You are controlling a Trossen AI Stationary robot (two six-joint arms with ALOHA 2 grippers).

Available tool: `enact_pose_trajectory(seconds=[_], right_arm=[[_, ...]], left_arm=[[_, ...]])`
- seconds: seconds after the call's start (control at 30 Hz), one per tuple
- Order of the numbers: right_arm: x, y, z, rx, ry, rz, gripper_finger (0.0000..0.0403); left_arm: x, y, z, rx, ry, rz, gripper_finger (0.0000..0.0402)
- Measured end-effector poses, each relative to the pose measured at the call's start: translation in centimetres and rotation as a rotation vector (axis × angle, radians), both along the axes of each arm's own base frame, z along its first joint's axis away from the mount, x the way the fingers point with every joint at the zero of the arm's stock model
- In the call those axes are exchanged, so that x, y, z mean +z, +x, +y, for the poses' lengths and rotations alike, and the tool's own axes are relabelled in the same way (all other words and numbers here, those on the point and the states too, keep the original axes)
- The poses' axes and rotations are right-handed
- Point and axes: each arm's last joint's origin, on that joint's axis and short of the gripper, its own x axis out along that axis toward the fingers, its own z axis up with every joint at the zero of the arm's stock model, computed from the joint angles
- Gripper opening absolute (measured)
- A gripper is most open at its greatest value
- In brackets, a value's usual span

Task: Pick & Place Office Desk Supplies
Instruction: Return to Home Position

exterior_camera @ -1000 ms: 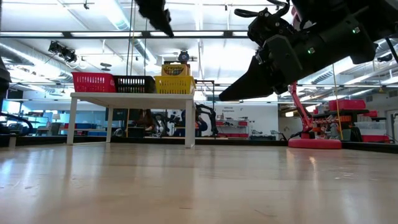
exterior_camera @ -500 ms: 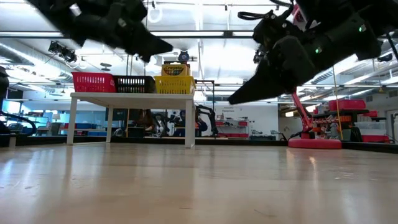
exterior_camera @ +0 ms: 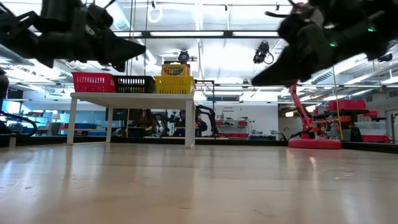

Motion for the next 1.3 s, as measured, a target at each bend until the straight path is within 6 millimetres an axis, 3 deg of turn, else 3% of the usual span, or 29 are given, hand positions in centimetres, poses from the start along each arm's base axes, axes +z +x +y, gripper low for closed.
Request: enact_pose_trajectory(seconds=[0.3,0.53,1.3], right_arm=[[-0.1,-6.3,-1.5,-0.055,0.036,-0.137,0.0002],[-1.7,-10.0,-2.2,-0.056,0.067,-0.287,0.0002],[-0.2,-13.6,-3.0,-0.129,-0.016,-0.382,0.0002]], left_arm=[[-1.3,-3.0,-0.5,0.038,0.004,-0.076,0.0009],[-2.0,-4.3,-0.8,0.043,-0.041,-0.086,0.0009],[-1.6,-7.9,-1.3,0.120,-0.036,-0.138,0.0009]])
